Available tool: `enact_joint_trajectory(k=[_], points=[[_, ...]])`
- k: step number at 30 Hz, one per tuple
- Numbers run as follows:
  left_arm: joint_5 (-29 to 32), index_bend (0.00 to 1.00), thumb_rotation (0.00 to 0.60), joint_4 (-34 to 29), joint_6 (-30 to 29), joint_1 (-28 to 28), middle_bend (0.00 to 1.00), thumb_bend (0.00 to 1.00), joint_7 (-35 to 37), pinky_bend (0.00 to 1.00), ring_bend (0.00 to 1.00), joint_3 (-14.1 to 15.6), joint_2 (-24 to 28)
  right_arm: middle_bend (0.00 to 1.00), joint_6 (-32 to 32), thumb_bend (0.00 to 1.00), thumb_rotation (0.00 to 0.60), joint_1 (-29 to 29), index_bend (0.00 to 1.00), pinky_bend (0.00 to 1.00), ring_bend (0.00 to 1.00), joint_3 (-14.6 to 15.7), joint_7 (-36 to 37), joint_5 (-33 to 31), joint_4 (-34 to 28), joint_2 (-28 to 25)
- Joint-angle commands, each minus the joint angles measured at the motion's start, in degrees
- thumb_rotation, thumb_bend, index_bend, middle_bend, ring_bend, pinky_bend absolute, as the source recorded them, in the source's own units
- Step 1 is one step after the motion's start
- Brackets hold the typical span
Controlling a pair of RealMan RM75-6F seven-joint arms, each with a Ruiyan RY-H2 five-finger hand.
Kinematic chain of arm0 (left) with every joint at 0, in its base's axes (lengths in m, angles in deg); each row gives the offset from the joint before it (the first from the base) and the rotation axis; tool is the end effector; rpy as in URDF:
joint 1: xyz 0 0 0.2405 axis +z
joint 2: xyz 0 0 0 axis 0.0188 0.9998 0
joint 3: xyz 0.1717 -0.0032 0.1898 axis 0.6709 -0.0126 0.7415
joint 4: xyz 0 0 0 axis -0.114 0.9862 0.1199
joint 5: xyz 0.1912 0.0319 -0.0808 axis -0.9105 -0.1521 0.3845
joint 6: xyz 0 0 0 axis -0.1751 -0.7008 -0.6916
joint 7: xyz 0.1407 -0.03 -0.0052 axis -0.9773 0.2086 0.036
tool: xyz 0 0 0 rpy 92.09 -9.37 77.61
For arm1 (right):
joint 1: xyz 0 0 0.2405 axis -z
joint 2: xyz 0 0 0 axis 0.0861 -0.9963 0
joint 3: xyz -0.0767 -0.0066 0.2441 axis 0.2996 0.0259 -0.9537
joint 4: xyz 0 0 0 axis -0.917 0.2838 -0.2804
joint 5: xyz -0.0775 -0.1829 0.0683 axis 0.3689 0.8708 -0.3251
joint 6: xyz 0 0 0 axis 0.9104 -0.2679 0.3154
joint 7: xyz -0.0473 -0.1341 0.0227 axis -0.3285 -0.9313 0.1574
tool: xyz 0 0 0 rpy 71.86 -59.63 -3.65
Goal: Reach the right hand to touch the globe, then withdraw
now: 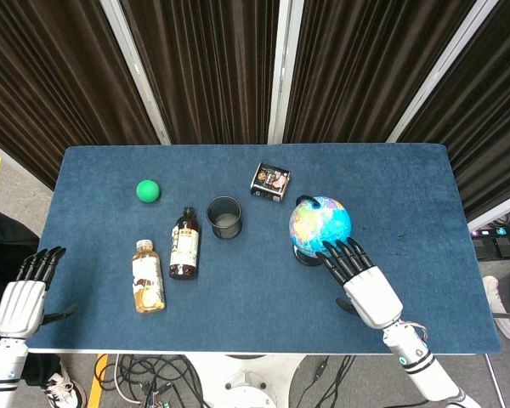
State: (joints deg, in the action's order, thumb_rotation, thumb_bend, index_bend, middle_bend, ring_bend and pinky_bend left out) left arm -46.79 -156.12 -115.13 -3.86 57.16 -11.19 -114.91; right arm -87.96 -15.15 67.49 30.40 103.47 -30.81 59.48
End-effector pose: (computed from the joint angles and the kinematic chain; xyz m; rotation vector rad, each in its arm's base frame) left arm -0.3183 0.1749 0.1164 -1.4075 -0.9449 -0.9476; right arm -0.1924 -0.2229 0.0586 1.8652 -0.5748 1.1344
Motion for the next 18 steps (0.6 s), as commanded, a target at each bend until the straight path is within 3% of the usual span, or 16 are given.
enact_joint_trajectory(k=[1,18], points=[[-0.1,0.07,0.600,0.0,0.0,0.0,0.08,0.08,-0.1,0.11,0.04,0.0,0.0,0.00,0.3,0.00,0.600,-0.1,0.00,0.00,0.00,-0.6,0.1,-1.3,0.4,-0.1],[0.1,0.07,0.600,-0.6,0.3,-0.2,0.08,0.08,-0.8,0.11,0.04,0.0,0.1,0.00,2.6,0.00,0.600,-0.6,0.00,0.00,0.00,-3.9,4.8,-10.0,5.3,-1.0]])
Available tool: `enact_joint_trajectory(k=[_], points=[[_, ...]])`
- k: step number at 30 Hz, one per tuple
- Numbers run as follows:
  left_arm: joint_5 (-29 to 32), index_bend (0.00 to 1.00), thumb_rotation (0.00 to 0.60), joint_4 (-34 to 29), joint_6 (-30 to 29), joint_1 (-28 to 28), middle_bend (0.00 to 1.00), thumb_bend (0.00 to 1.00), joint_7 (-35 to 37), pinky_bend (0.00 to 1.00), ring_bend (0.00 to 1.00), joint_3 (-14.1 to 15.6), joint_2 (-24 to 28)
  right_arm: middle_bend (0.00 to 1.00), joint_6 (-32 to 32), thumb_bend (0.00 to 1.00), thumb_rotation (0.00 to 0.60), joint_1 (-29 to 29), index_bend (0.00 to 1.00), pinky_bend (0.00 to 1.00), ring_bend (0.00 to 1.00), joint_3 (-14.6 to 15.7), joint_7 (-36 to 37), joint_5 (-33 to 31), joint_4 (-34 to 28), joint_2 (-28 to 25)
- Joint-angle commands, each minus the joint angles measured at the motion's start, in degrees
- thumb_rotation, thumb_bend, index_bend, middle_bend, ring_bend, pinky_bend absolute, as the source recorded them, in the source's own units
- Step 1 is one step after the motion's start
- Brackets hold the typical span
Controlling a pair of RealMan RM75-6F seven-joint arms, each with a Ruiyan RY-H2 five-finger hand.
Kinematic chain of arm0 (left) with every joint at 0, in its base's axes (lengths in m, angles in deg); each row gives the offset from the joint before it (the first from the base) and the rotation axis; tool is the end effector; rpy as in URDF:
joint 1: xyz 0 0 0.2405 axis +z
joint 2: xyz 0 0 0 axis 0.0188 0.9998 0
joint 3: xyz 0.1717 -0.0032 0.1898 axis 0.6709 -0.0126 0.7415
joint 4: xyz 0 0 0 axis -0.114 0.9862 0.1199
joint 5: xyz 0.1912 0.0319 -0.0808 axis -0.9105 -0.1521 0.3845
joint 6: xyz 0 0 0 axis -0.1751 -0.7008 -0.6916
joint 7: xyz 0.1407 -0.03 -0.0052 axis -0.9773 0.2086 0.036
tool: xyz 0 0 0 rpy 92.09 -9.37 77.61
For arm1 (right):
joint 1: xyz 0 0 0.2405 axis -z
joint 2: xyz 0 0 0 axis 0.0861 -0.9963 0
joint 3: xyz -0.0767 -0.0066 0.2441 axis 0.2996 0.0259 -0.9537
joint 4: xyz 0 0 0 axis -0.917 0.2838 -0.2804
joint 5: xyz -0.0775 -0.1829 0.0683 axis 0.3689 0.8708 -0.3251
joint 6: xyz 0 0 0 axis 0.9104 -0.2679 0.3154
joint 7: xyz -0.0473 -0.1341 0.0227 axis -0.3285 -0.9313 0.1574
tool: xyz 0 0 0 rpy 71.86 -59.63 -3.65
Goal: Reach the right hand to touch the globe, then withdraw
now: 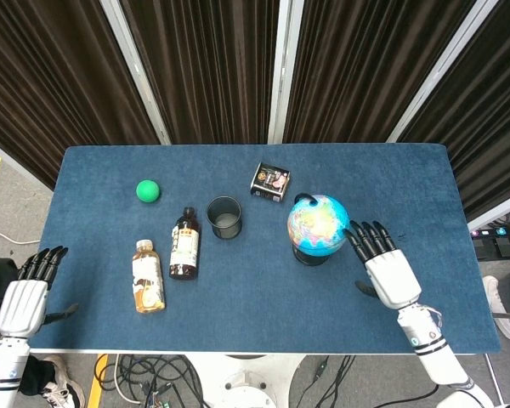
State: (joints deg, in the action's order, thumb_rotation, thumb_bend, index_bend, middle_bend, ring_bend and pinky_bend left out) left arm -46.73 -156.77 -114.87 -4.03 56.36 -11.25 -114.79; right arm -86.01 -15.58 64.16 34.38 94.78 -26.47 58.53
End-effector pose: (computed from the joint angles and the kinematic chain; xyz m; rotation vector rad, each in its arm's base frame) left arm -0.3161 0.1759 0.1157 -1.4127 -0.9424 -0.9437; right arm -0.2236 -0.2531 0.0736 1.7473 -0.6679 1.0372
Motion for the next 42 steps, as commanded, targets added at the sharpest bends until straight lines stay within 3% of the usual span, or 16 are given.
enact_joint_trajectory(k=[1,10,17,27,42], points=[[0.1,0.07,0.600,0.0,0.1,0.0,0.08,0.08,0.0,0.11,0.04,0.0,0.0,0.00,0.9,0.00,0.600,-0.3,0.00,0.00,0.00,-0.8,1.1,-1.9,1.4,-0.1],[0.3,0.07,0.600,0.1,0.2,0.1,0.08,0.08,0.1,0.11,0.04,0.0,0.0,0.00,2.3,0.00,0.600,-1.0,0.00,0.00,0.00,-3.0,4.1,-6.4,3.8,-0.5],[0.2,0.07,0.600,0.0,0.2,0.0,0.08,0.08,0.0,0.11,0.04,0.0,0.0,0.00,-3.2,0.00,0.600,0.5,0.00,0.00,0.00,0.0,4.8,0.9,1.6,-0.9],[-0.3,0.07,0.600,-0.1,-0.4,0.2,0.08,0.08,0.4,0.11,0.04,0.0,0.3,0.00,-6.3,0.00,0.600,1.7,0.00,0.00,0.00,5.5,-0.9,11.1,-1.0,1.3],[-0.1,0.07,0.600,0.8,-0.6,0.5,0.08,0.08,1.7,0.11,0.04,0.2,0.1,0.00,-2.5,0.00,0.600,0.9,0.00,0.00,0.00,4.4,-3.5,7.8,-1.6,1.8]])
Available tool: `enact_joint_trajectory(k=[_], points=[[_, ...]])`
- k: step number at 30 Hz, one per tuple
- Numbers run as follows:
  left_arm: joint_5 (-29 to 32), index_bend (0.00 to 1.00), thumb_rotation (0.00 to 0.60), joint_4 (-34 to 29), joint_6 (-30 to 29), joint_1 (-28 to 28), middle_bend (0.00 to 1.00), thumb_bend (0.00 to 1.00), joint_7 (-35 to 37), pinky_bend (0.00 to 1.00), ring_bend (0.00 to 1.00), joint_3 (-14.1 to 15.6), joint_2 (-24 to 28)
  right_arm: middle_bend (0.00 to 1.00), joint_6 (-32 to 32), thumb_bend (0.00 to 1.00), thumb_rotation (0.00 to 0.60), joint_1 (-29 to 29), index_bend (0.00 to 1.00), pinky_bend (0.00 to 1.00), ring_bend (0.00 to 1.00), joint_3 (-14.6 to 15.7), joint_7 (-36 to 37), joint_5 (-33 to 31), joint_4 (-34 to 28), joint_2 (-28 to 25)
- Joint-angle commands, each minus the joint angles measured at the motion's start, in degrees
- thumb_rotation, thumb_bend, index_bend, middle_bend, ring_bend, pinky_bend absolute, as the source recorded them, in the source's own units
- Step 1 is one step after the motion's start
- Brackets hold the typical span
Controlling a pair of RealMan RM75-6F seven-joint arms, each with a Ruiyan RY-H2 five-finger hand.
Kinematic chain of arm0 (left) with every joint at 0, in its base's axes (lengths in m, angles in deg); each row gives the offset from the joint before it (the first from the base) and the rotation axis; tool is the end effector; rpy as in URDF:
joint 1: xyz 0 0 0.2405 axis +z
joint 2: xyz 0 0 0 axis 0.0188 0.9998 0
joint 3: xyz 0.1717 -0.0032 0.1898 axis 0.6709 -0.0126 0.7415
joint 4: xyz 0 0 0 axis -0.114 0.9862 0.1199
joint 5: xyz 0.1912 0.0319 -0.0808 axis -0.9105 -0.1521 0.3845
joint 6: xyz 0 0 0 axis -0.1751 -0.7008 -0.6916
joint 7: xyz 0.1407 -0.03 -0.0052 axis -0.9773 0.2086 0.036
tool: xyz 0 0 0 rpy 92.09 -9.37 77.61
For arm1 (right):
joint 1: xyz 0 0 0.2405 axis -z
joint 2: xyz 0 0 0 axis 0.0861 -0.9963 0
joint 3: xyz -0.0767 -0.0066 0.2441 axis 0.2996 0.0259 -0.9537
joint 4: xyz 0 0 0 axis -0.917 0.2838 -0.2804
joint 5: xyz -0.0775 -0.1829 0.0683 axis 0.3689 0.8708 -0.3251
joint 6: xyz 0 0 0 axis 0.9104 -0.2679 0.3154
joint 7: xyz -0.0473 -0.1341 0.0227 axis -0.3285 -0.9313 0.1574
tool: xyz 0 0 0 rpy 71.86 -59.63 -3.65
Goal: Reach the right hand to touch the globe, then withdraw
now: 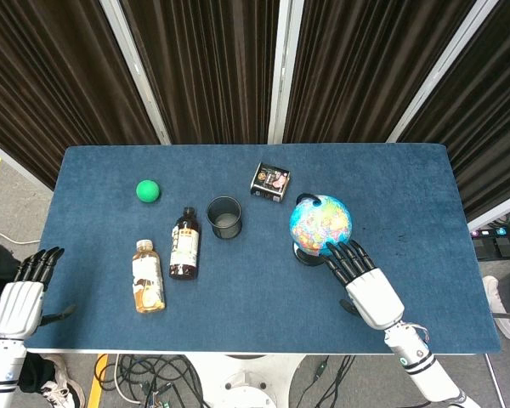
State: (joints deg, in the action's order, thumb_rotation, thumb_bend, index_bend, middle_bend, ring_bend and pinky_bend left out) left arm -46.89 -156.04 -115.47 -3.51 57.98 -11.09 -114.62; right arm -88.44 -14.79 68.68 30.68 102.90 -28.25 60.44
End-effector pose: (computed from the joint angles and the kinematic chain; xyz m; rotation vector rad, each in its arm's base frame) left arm -0.3198 0.1727 0.1187 -1.3999 -0.9508 -0.9524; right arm -0.2042 -0.2207 0.0533 1.8689 -0.5816 1.0967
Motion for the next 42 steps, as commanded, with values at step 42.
enact_joint_trajectory(k=[42], points=[[0.5,0.07,0.600,-0.8,0.3,0.0,0.08,0.08,-0.6,0.11,0.04,-0.3,0.0,0.00,-8.0,0.00,0.600,8.6,0.00,0.00,0.00,-1.0,15.4,-10.1,9.8,-5.9]])
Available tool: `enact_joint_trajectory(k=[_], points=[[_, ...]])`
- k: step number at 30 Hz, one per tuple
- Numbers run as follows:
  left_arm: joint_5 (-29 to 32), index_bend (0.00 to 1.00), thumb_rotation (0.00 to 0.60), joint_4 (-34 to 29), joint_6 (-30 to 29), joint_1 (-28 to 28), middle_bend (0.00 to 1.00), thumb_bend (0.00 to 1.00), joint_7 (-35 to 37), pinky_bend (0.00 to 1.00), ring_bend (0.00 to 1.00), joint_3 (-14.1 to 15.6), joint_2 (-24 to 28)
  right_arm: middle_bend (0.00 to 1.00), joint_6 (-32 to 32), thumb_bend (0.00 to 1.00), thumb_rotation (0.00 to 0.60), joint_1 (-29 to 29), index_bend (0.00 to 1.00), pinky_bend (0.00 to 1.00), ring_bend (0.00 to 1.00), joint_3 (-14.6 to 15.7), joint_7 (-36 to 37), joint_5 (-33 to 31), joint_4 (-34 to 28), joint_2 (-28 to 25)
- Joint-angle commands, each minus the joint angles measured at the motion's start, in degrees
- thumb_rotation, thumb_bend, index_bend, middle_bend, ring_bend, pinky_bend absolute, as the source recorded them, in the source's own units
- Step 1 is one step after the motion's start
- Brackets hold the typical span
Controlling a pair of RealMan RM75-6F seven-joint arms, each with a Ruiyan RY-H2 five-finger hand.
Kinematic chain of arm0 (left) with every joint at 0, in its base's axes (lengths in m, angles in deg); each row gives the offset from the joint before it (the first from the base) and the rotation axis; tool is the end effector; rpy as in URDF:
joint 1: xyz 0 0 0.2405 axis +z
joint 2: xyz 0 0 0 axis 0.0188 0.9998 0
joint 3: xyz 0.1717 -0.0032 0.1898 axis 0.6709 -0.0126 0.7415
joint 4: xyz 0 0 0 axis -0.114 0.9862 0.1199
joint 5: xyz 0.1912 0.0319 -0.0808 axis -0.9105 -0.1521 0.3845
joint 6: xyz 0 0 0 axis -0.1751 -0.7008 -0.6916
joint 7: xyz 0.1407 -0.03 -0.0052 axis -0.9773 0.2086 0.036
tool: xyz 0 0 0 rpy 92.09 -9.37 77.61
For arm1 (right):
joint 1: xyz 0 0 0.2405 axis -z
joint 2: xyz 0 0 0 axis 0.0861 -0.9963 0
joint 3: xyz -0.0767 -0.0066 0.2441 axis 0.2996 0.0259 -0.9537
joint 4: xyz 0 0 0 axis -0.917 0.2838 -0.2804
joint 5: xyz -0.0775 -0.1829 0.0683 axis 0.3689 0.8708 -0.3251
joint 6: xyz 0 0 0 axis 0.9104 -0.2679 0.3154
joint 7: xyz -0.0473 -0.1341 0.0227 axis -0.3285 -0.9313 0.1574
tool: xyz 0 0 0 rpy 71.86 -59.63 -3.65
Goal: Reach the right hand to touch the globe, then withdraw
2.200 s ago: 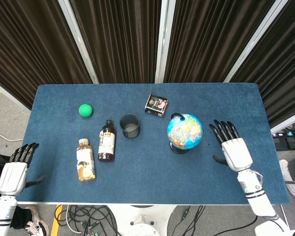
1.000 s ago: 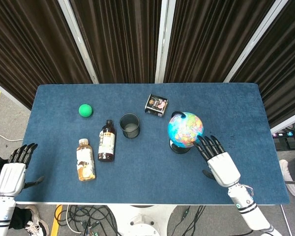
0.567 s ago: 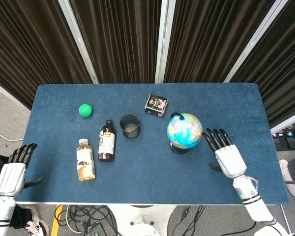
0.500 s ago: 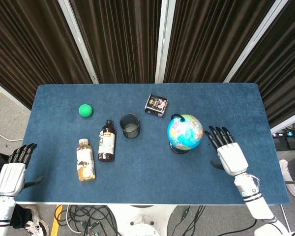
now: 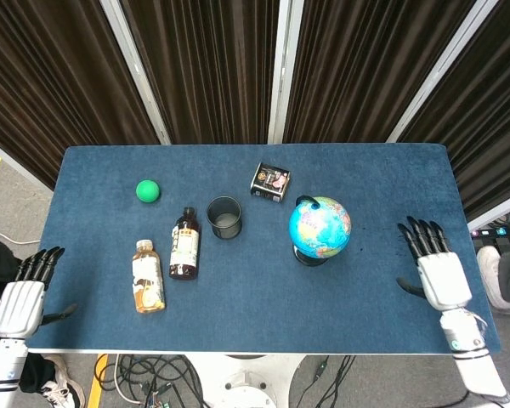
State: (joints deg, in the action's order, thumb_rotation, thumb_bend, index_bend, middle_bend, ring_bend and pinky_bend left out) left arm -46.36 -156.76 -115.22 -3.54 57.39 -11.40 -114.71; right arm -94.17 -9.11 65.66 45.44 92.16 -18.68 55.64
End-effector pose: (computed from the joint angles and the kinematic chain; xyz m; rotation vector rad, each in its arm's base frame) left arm -0.3182 0.1738 0.1177 -1.3908 -0.9567 -0.9516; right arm -0.2886 -0.2321 0.1170 1.5493 -0.7380 1.0017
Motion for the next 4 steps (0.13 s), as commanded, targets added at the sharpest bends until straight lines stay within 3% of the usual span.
enact_joint_trajectory(k=[1,4], points=[[0.0,0.07,0.600,-0.1,0.1,0.0,0.08,0.08,0.0,0.11,0.04,0.0,0.1,0.00,-2.7,0.00,0.600,3.7,0.00,0.00,0.00,2.4,0.8,0.4,0.3,-1.3],[-0.2,0.07,0.600,-0.4,-0.1,0.0,0.08,0.08,0.0,0.11,0.04,0.0,0.4,0.00,-3.4,0.00,0.600,6.2,0.00,0.00,0.00,3.7,1.3,-0.9,0.6,-1.8]])
